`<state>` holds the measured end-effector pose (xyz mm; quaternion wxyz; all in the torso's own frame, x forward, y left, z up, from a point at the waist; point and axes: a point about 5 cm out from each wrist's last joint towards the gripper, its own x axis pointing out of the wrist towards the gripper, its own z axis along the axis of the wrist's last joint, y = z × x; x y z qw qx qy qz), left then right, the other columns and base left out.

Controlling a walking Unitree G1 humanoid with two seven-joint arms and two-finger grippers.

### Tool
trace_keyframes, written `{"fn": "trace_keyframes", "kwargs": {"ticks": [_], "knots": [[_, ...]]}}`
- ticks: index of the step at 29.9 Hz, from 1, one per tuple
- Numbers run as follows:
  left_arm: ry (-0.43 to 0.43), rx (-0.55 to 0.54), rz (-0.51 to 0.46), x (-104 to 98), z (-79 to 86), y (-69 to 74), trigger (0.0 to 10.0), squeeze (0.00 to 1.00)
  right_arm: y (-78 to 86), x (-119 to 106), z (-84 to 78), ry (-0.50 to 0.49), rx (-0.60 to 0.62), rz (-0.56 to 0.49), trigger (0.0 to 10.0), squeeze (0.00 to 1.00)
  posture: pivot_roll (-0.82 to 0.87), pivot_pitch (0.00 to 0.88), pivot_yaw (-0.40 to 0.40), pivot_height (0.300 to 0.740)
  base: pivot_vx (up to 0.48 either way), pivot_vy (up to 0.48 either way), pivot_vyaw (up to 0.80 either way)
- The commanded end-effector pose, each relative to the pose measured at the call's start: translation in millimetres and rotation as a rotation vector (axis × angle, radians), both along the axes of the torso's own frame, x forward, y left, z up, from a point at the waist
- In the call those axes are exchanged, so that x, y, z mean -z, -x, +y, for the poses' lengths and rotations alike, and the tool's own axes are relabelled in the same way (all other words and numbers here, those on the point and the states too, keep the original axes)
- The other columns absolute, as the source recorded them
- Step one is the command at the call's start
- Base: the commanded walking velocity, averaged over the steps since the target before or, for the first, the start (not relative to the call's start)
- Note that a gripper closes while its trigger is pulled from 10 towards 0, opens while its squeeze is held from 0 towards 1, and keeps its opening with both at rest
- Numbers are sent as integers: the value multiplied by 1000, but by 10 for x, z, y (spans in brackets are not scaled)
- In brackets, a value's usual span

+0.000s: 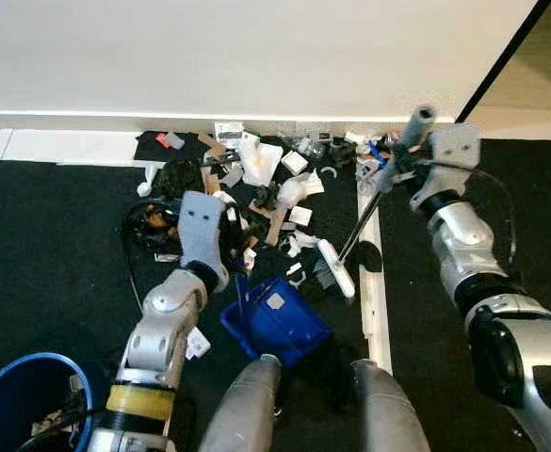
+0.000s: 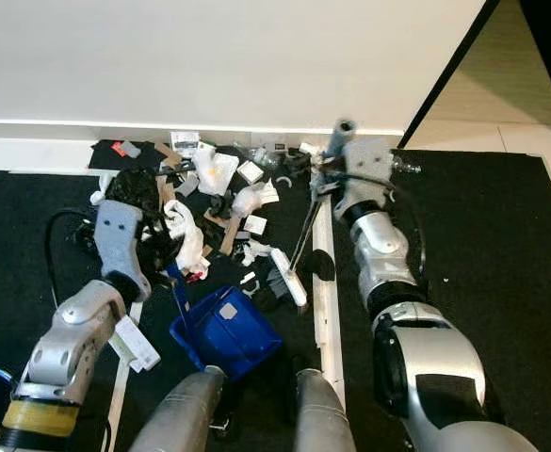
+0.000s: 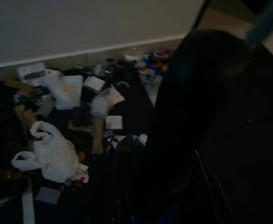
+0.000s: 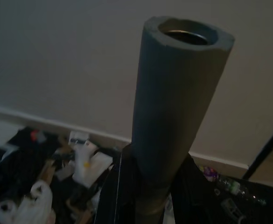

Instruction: Sweep floor

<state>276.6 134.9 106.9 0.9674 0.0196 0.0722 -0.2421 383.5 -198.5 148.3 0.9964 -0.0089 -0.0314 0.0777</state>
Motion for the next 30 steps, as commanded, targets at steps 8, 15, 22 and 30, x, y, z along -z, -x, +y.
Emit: {"fn": "trace_keyframes", "kwargs": {"ticks": [8, 15, 22, 30], "knots": [[178, 107, -14, -110, -268, 127, 10000, 0, 20, -83, -208, 52, -62, 3, 10000, 0, 136, 292, -16, 740, 0, 0, 0], [181, 133, -59, -173, -248, 227, 10000, 0, 172, 312, -228, 162, -194, 239, 10000, 0, 123, 280, -30, 740, 0, 0, 0], [155, 134, -66, -117, -307, 221, 10000, 0, 230, 461, -154, 156, -216, 286, 10000, 0, 121, 281, -39, 740, 0, 0, 0], [1, 160, -123, 40, -418, 194, 10000, 0, 299, 671, 103, 98, -298, 368, 10000, 0, 110, 284, -36, 740, 0, 0, 0]]}}
